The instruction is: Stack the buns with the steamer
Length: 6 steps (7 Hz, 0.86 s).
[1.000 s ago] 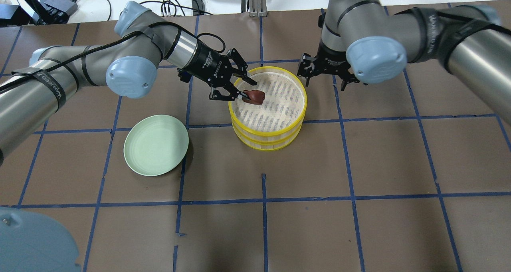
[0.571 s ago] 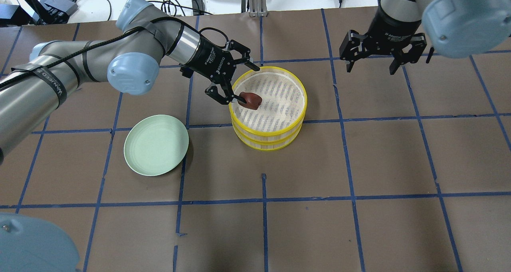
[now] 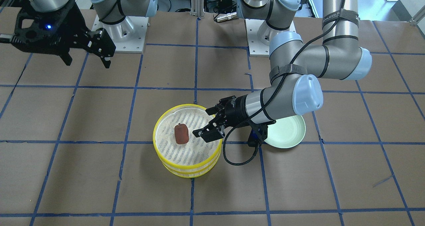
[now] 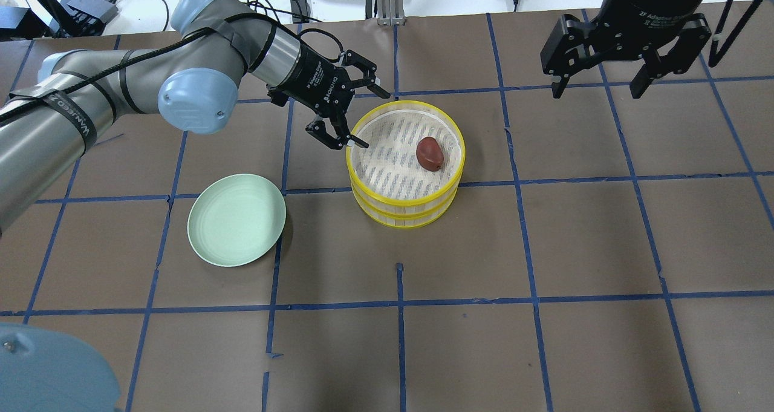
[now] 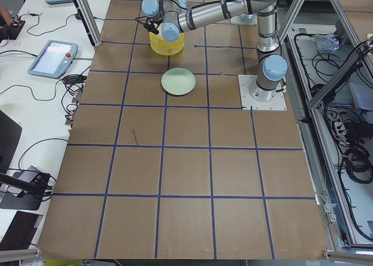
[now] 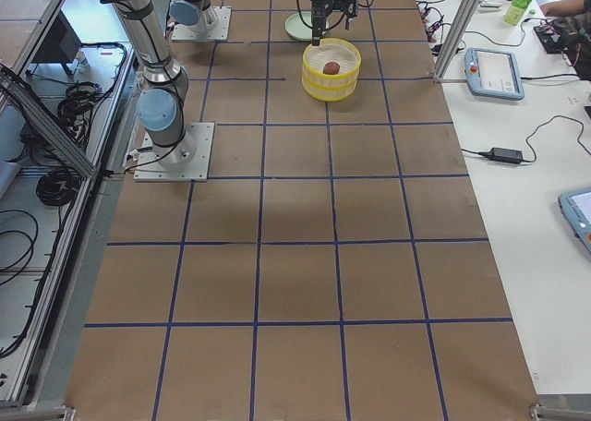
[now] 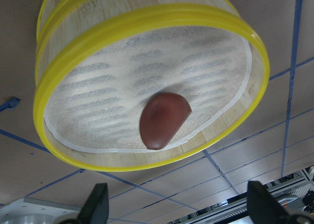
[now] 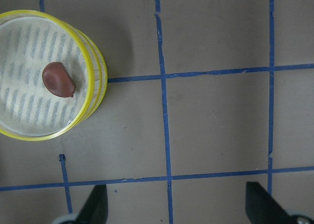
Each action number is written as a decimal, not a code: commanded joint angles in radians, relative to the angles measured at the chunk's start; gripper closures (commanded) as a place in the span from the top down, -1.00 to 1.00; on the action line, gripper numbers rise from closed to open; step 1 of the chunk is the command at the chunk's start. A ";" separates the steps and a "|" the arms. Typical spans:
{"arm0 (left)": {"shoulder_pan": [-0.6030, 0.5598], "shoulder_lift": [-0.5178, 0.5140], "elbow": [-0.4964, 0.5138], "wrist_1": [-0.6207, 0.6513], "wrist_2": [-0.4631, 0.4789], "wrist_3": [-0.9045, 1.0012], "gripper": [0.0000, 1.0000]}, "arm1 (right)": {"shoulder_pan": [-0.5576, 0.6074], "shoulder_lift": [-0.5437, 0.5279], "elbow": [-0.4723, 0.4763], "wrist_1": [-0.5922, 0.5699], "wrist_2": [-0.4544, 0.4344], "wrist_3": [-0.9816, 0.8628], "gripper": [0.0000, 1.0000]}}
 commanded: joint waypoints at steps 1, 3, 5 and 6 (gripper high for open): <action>0.000 0.004 0.075 -0.103 0.263 0.246 1.00 | 0.023 0.006 -0.007 0.017 -0.007 0.007 1.00; 0.005 0.044 0.087 -0.119 0.542 0.673 1.00 | 0.023 0.023 -0.008 0.013 0.002 0.005 1.00; 0.002 0.207 0.081 -0.287 0.733 0.936 1.00 | 0.025 0.043 -0.037 0.014 -0.011 0.007 1.00; 0.002 0.292 0.080 -0.321 0.729 0.949 1.00 | 0.023 0.052 -0.045 0.021 -0.011 0.007 1.00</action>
